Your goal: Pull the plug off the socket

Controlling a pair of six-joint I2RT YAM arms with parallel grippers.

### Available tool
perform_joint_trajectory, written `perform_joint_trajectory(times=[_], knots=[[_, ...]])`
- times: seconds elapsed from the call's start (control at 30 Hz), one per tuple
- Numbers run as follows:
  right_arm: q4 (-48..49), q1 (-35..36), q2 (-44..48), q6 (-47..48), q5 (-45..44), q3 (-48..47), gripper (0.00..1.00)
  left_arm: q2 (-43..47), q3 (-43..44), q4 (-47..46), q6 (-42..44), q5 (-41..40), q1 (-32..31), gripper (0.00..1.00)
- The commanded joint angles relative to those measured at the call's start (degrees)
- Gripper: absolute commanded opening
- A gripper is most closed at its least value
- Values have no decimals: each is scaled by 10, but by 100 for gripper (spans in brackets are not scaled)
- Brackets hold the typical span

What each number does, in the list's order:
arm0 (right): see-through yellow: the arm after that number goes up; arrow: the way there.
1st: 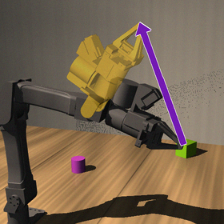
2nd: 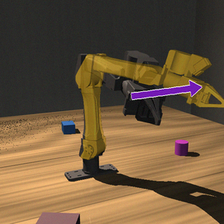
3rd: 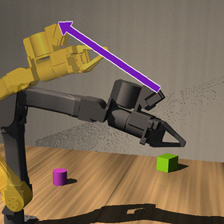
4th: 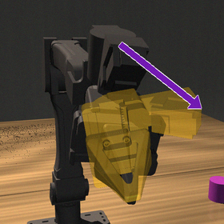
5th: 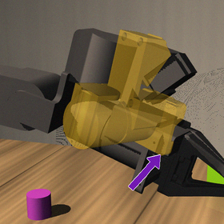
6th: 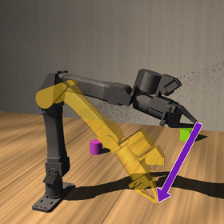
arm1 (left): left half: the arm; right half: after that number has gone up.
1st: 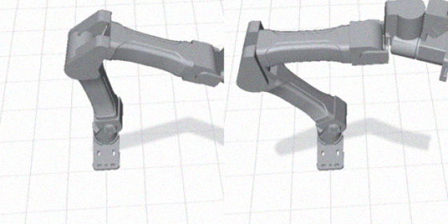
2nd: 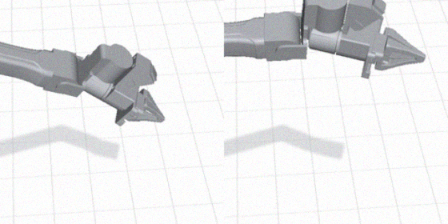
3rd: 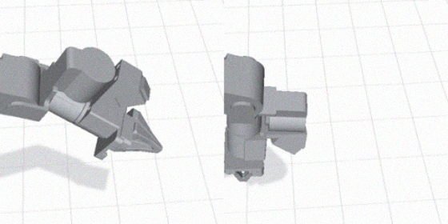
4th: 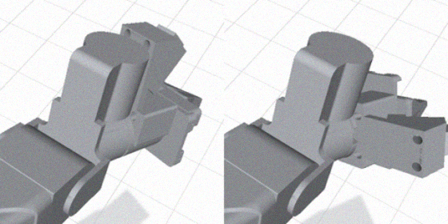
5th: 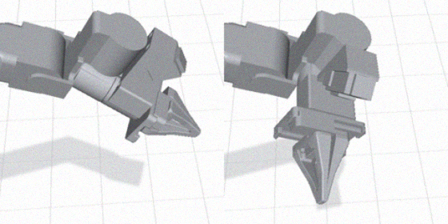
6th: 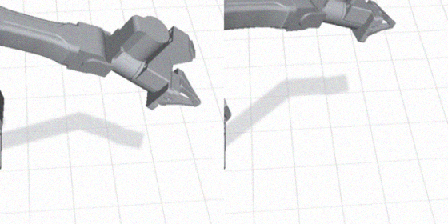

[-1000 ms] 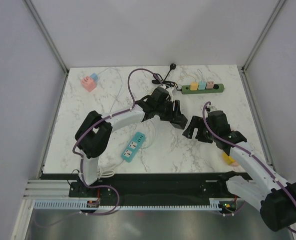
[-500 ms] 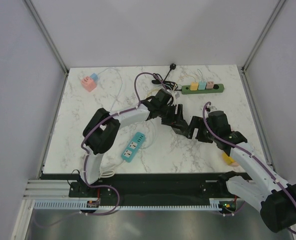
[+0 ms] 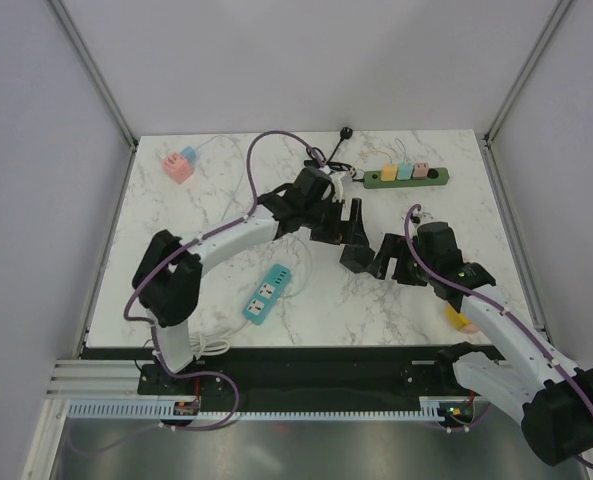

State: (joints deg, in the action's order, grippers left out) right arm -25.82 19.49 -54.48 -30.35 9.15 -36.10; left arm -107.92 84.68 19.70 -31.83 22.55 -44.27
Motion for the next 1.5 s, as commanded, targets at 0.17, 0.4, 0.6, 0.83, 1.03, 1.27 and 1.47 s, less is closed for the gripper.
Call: perform_joint_trajectory(times=[0.17, 0.4, 0.6, 0.83, 1.03, 1.27, 1.47], knots=[[22, -2, -21, 20, 13, -2, 91, 255, -120, 144, 83, -69, 54, 93], [54, -2, -56, 35, 47, -3, 91, 364, -262, 241, 149, -114, 135, 99], [66, -2, -64, 44, 69, 0, 91, 316, -323, 223, 148, -122, 138, 100], [71, -2, -48, 32, 80, 14, 91, 263, -352, 168, 122, -143, 137, 96], [80, -2, -44, 28, 81, 38, 91, 234, -380, 126, 86, -111, 137, 91], [92, -2, -55, 29, 90, 38, 91, 221, -373, 144, 64, -201, 137, 66], [100, -2, -58, 30, 96, 39, 91, 269, -350, 198, 34, -285, 146, 51]])
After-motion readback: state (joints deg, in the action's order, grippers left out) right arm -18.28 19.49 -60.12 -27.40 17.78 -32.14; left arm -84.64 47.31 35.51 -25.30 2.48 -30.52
